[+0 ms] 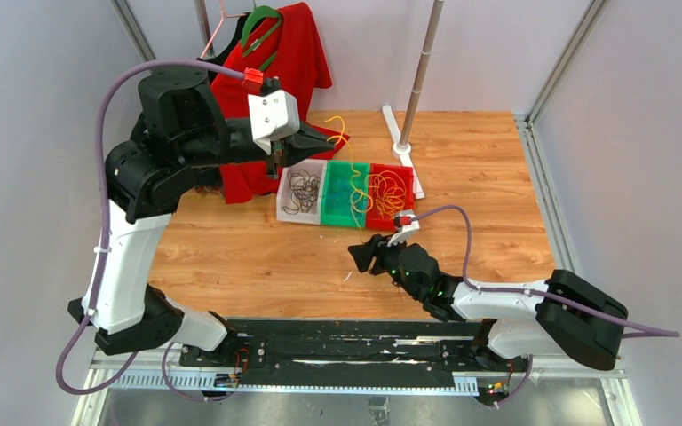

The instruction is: Untangle the cables

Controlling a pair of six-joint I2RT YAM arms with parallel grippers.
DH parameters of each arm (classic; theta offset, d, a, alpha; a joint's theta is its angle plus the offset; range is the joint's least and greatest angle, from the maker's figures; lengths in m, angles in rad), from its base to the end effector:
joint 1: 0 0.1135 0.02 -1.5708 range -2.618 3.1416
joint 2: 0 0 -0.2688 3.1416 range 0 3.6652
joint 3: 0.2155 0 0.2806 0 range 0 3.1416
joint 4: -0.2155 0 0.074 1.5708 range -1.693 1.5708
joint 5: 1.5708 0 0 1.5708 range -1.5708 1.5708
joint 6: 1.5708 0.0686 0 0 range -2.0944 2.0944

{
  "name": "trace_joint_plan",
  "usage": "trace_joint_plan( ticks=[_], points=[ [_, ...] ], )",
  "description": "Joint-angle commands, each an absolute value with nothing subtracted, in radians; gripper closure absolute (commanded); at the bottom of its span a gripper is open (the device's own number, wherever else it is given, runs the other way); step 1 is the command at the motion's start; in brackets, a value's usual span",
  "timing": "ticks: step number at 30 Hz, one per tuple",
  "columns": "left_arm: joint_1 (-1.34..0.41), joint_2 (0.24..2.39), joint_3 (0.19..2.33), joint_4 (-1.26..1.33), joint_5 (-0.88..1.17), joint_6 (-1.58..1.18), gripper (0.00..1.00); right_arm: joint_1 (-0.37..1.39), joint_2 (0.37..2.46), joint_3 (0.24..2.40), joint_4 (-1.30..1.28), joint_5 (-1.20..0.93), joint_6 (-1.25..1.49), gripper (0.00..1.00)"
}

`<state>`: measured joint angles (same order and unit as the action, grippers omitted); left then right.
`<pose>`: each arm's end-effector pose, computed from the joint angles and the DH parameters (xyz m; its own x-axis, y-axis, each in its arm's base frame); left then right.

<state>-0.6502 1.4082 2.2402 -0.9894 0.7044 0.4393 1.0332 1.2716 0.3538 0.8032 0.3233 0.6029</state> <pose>0.1653 -0.1815 0.6020 0.2998 0.1792 -0.9370 0.9313 0.1582 0.3282 0.1688 0.2406 0.1732 -0.4184 0.3481 -0.8389 -0.5045 0.6789 0.5334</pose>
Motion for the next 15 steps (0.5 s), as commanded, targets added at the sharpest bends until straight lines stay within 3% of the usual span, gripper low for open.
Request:
trace_joint_plan(
  ticks=[1,5,9,15],
  points=[
    [-0.644,1.407,2.292,-0.932,0.647,0.456,1.00,0.987,1.192,0.315,0.738,0.358,0.662,0.49],
    [-0.643,1.391,2.267,-0.868,0.624,0.447,1.00,0.934,1.087,0.284,0.706,0.280,0.659,0.50],
    [-0.643,1.402,2.230,-0.867,0.639,0.419,1.00,0.917,0.958,0.353,0.625,0.134,0.565,0.38],
    [-0.646,1.450,2.200,-0.865,0.636,0.407,1.00,0.861,0.772,0.531,0.364,0.063,0.437,0.31]
  ],
)
